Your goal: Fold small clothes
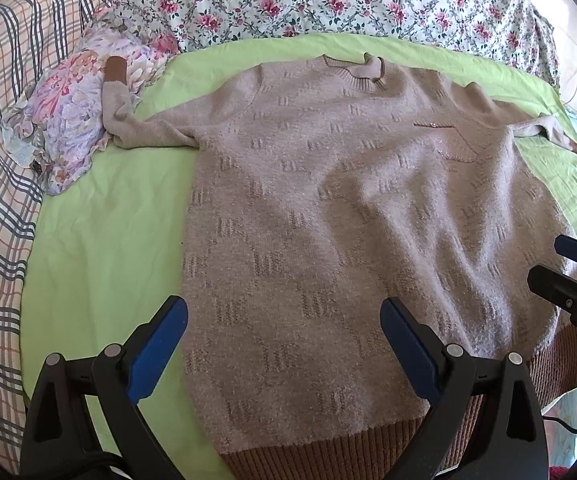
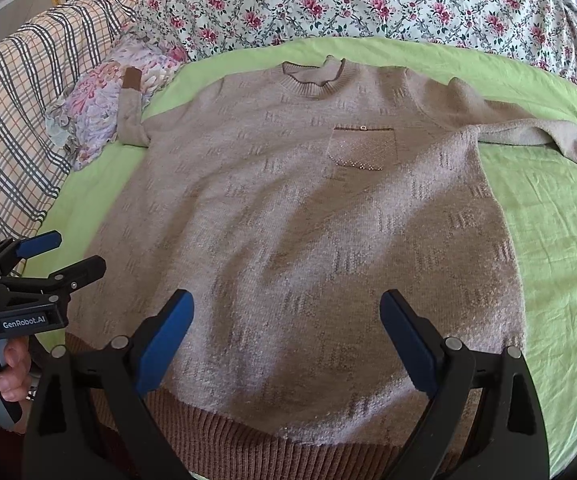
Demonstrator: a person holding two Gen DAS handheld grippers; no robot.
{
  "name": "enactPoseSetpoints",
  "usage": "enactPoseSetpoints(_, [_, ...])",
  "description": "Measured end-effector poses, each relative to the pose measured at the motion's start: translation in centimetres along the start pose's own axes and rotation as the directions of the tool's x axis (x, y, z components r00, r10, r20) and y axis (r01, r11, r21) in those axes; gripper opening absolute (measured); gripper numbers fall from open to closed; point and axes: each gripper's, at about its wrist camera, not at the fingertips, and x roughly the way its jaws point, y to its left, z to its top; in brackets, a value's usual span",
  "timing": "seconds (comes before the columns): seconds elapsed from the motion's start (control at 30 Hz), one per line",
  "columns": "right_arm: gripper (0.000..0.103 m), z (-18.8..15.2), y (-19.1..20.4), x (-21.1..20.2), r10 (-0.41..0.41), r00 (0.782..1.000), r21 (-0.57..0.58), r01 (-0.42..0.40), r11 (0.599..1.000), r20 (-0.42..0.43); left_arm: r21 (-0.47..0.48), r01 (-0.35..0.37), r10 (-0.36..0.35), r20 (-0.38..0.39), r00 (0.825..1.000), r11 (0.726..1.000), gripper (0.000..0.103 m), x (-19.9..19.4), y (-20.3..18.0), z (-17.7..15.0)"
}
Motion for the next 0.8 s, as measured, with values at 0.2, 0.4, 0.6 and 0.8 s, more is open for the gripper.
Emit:
enactPoseSetpoints(0.2, [0.094,0.03,-0.02,-0.07,-0.001,1.0,0.002,0.001,1.0,-0.001,0.0,-0.002,0.002,-0.005,1.0,1.0,0.097,0.02,0.05,0.01])
enactPoseSetpoints(0.4, [0.094,0.02,-0.12,-0.16,-0.017,1.0,-0.014,0.017,1.0,0.011,0.008,-0.014,0.014,-0.019,1.0,1.0,0.097,0.05,-0.08,0.04])
enactPoseSetpoints(0.6, [0.094,-0.01,-0.09,-0.15,-0.022,1.0,-0.02,0.023,1.0,0.015,0.016,-0.015,0.015,-0.023,1.0,1.0,0.097,-0.07,-0.28,0.06])
enactPoseSetpoints(0.8, [0.094,0.07,-0.39,-0.06,0.006,1.0,0.011,-0.006,1.0,-0.005,-0.002,0.018,-0.018,0.002,1.0,1.0,0.097,-0.08,-0.21,0.07])
